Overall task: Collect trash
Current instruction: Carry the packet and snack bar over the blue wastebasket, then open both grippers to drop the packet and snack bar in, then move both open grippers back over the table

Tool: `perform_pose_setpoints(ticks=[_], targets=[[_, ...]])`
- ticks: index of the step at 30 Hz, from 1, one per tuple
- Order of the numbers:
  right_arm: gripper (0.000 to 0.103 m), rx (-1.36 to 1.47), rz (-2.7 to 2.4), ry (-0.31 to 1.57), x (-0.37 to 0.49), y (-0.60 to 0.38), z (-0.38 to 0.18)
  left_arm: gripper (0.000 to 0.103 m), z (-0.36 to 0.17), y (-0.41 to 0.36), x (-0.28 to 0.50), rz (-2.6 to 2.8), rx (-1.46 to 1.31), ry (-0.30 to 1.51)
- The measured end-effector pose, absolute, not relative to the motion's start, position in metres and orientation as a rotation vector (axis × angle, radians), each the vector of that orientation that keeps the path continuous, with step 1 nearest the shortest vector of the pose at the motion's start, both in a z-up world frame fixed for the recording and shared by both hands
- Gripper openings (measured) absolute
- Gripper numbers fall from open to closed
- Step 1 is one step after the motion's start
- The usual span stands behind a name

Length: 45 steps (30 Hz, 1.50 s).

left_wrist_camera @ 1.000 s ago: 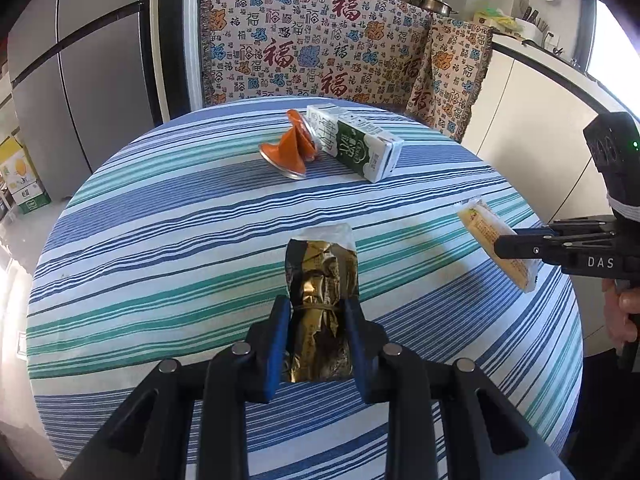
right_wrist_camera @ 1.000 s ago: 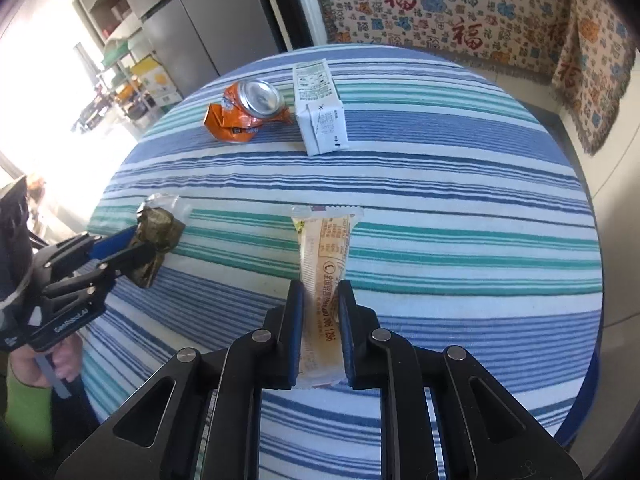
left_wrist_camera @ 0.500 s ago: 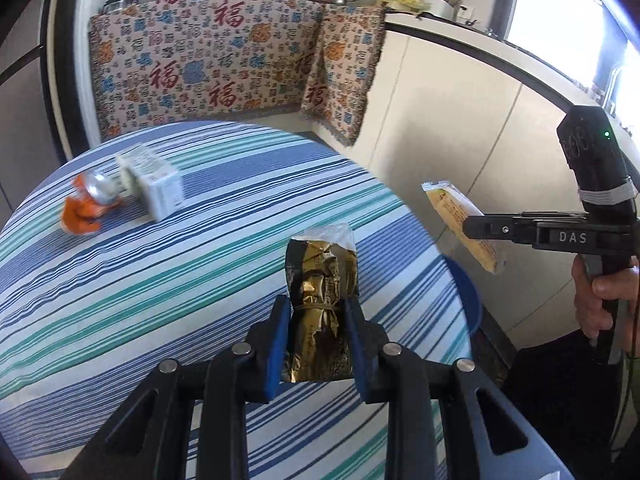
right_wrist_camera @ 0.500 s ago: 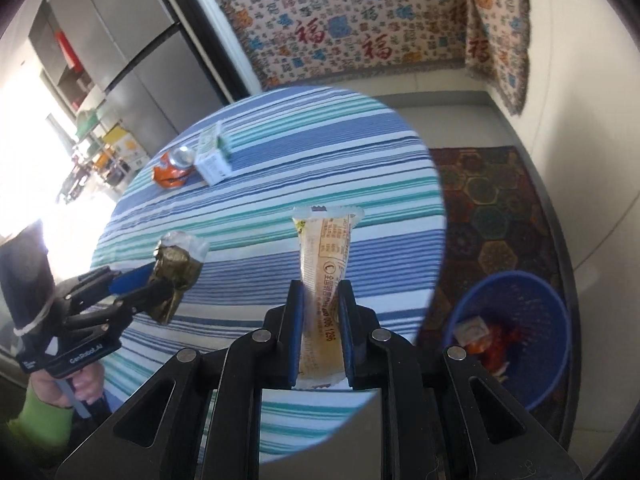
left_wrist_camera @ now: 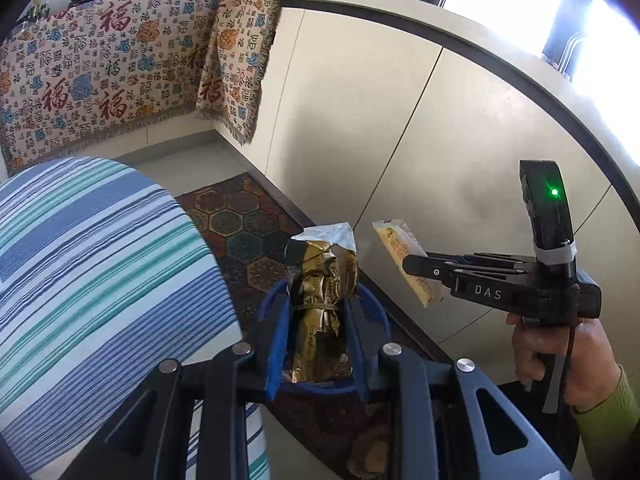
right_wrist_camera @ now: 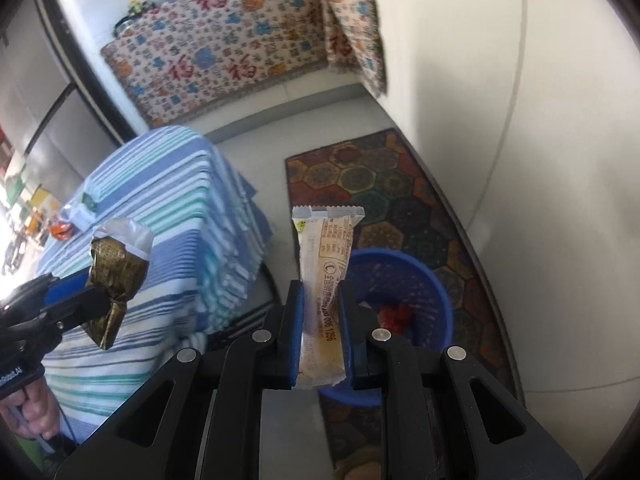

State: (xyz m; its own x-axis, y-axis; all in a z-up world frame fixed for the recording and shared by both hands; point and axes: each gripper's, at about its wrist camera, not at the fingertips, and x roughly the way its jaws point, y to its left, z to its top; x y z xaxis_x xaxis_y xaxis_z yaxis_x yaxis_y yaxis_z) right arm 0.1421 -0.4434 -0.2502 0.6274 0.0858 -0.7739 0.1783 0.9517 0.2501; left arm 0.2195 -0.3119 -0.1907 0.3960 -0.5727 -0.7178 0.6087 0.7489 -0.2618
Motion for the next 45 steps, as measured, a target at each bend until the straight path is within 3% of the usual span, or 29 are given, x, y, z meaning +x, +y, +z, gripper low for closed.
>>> perform_pose_setpoints(ticks=[21, 24, 25, 26, 28, 37, 41, 45], targets=[[0.017, 0.474, -0.077, 0.93, 0.137, -0.504, -0.295, 0.029, -0.27, -0.398, 0.25, -0.784, 0.067, 1.014], [0.022, 0.475, -0.09, 0.927, 0.14, -0.503, -0.297, 0.04, -0.278, -0.4, 0.256, -0.789, 0.048, 1.025], [0.025, 0.475, -0.09, 0.929, 0.141, -0.503, -0.297, 0.049, -0.28, -0.401, 0.259, -0.79, 0.042, 1.035], [0.035, 0.475, -0.091, 0.929, 0.142, -0.502, -0.296, 0.051, -0.281, -0.402, 0.262, -0.787, 0.037, 1.038], [0.046, 0.475, -0.092, 0.924, 0.142, -0.501, -0.295, 0.051, -0.282, -0.401, 0.265, -0.769, 0.033, 1.037], [0.054, 0.352, -0.162, 0.892, 0.144, -0.489, -0.281, 0.052, -0.241, -0.364, 0.241, -0.713, 0.038, 0.952], [0.065, 0.266, -0.174, 0.823, 0.142, -0.469, -0.266, 0.059, -0.224, -0.319, 0.213, -0.675, 0.069, 0.902], [0.068, 0.187, -0.121, 0.745, 0.137, -0.428, -0.251, 0.059, -0.222, -0.256, 0.19, -0.61, 0.073, 0.913]])
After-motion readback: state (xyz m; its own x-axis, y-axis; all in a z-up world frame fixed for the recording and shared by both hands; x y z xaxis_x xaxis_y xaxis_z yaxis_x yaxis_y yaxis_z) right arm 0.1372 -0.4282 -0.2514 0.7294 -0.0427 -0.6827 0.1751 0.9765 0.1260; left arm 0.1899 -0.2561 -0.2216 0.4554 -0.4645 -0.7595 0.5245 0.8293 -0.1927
